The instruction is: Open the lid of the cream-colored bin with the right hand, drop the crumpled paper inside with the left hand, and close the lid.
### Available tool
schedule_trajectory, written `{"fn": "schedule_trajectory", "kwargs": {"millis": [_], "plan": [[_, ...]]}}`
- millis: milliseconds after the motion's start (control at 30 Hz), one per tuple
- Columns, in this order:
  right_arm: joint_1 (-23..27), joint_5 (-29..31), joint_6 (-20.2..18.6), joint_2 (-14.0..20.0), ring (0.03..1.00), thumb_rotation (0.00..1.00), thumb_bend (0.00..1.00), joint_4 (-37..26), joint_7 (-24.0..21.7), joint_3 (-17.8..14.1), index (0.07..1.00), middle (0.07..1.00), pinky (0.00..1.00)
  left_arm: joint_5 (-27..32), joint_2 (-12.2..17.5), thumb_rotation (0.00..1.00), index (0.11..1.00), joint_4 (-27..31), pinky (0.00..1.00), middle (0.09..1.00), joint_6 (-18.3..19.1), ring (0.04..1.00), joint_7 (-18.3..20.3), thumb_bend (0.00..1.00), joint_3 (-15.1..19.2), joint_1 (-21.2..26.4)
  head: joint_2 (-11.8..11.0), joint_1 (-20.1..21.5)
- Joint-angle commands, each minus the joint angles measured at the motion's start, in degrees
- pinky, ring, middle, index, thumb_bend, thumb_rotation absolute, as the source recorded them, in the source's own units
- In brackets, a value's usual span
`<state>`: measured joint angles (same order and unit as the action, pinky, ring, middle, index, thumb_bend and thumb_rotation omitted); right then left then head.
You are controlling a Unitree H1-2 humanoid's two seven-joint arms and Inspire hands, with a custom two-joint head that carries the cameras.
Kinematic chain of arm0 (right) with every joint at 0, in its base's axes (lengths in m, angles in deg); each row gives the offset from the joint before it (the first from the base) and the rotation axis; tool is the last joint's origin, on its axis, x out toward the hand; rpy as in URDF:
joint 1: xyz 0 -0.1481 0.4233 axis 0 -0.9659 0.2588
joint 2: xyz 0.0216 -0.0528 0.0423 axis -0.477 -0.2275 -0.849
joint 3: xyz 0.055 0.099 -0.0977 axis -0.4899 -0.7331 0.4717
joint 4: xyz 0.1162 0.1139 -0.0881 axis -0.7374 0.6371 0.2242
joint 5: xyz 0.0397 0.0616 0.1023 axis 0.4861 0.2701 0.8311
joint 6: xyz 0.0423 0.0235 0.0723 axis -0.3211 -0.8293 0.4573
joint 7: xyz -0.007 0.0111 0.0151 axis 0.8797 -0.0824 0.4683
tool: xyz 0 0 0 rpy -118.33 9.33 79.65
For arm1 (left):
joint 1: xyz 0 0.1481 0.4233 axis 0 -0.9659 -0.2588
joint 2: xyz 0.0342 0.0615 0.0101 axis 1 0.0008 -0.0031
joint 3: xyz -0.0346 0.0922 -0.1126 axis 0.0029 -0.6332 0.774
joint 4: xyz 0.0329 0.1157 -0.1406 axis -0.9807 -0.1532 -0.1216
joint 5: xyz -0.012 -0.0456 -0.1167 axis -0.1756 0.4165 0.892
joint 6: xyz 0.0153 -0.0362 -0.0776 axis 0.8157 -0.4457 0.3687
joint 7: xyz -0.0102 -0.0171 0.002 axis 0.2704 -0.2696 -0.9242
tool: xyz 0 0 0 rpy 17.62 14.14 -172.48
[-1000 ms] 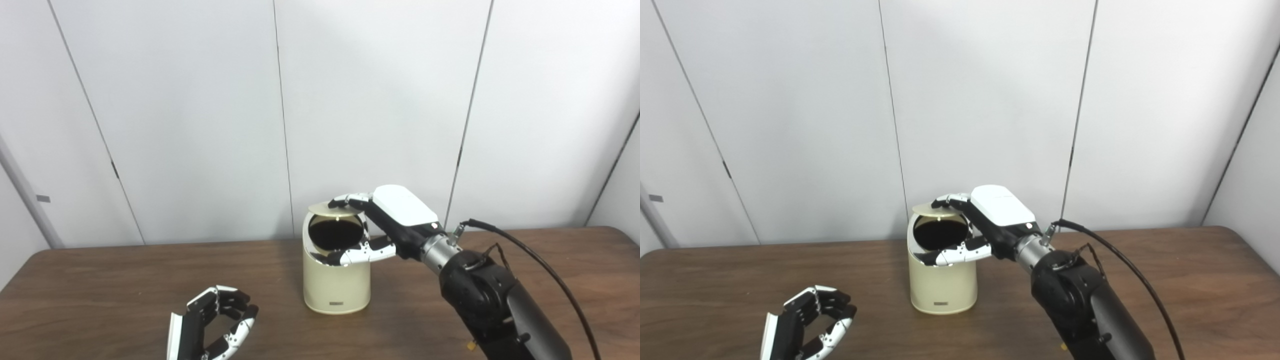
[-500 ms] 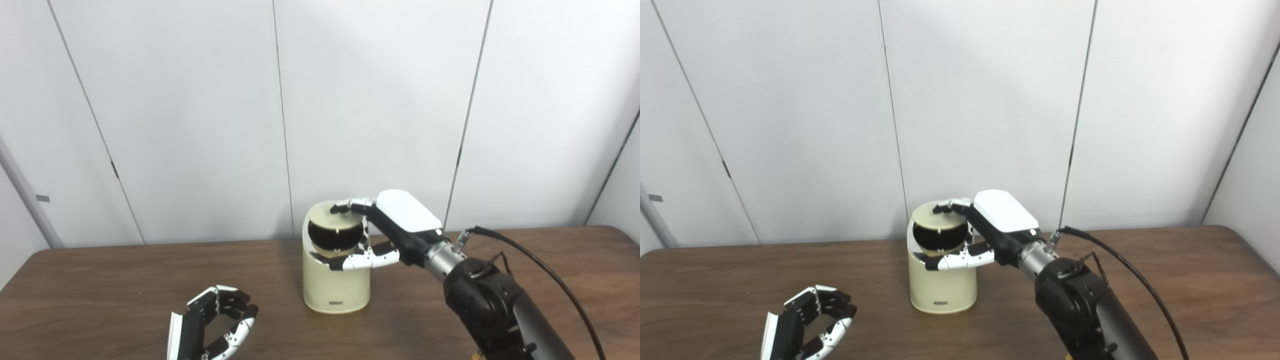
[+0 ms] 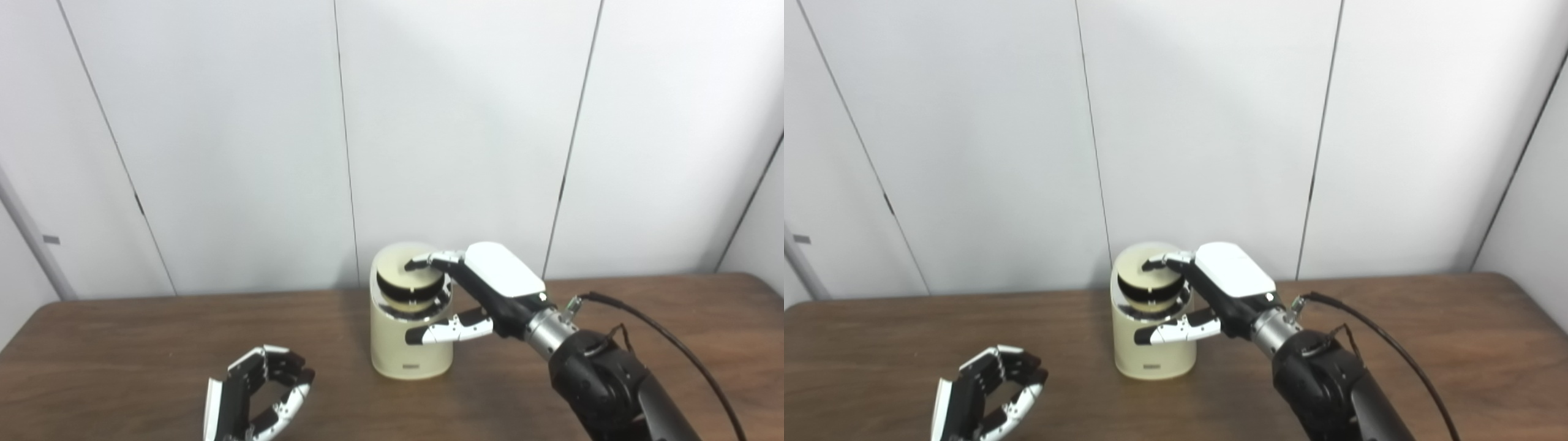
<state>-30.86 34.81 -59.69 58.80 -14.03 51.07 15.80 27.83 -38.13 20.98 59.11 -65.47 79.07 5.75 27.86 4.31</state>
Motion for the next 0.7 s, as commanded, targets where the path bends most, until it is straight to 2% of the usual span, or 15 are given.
{"fn": "schedule_trajectory", "kwargs": {"millis": [0,667], "plan": [[1.6,0.2,0.6,-0.2,0.794,0.72,0.70,-2.0,0.1,-0.3,0.774,0.798,0.68,-0.8,-0.1,0.07,0.489,-1.3,0.46,0.550,-0.3,0.525,0.2,0.48,-0.3,-1.0,0.1,0.0],[1.1,-3.6,-0.5,-1.2,0.793,0.72,0.73,-4.6,-4.0,2.0,0.779,0.797,0.71,-0.9,-0.3,0.07,0.490,-0.2,0.46,0.554,0.4,0.530,0.4,0.48,-0.5,-1.3,0.9,-0.1]]}}
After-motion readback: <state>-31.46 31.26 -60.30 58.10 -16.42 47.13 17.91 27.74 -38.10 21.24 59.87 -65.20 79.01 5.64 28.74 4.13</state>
